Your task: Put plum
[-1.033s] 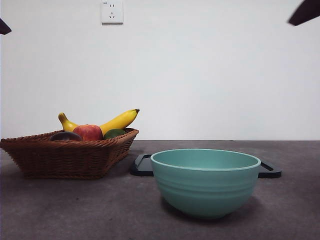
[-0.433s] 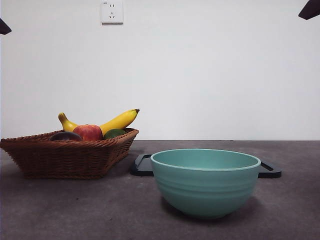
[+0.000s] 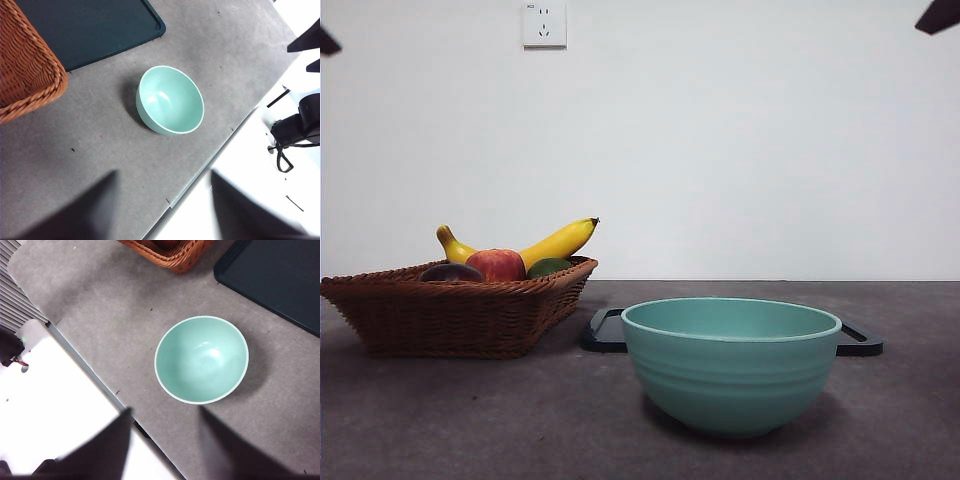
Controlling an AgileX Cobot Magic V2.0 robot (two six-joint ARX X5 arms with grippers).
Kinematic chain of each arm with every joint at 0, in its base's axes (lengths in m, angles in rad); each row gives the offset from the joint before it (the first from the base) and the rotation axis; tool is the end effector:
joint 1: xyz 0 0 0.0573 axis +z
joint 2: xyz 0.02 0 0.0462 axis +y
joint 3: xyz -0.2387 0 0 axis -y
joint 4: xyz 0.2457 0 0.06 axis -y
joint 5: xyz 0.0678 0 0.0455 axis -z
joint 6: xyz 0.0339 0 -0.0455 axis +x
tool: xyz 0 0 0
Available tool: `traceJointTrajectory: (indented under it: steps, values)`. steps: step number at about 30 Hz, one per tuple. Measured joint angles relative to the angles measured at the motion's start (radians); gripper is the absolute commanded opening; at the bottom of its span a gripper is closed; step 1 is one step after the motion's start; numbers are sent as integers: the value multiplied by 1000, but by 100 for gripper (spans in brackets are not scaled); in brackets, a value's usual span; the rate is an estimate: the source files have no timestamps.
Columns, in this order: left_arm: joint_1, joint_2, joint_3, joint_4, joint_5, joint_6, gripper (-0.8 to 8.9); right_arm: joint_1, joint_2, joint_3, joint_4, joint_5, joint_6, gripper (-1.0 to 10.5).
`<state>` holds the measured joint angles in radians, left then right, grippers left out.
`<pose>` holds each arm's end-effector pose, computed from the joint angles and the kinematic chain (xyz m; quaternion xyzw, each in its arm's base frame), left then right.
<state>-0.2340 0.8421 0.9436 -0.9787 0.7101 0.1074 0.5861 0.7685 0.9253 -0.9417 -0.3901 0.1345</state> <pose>0.1497 -0.0584 0.2943 -0.0567 0.3900 -0.4332 0.8105 0.1194 0.0947 0.2970 0.0175 0.4089 0.4067 0.8167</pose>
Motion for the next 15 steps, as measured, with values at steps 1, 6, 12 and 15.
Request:
traceJointTrajectory:
  steps: [1, 6, 12, 15]
  values:
    - [0, 0, 0, -1, 0, 0, 9, 0, 0, 0, 0, 0, 0, 6]
    - [0, 0, 0, -2, 0, 0, 8, 0, 0, 0, 0, 0, -6, 6]
    - [0, 0, 0, -2, 0, 0, 8, 0, 0, 0, 0, 0, -7, 6]
    - [0, 0, 0, -2, 0, 0, 8, 0, 0, 0, 0, 0, -7, 6]
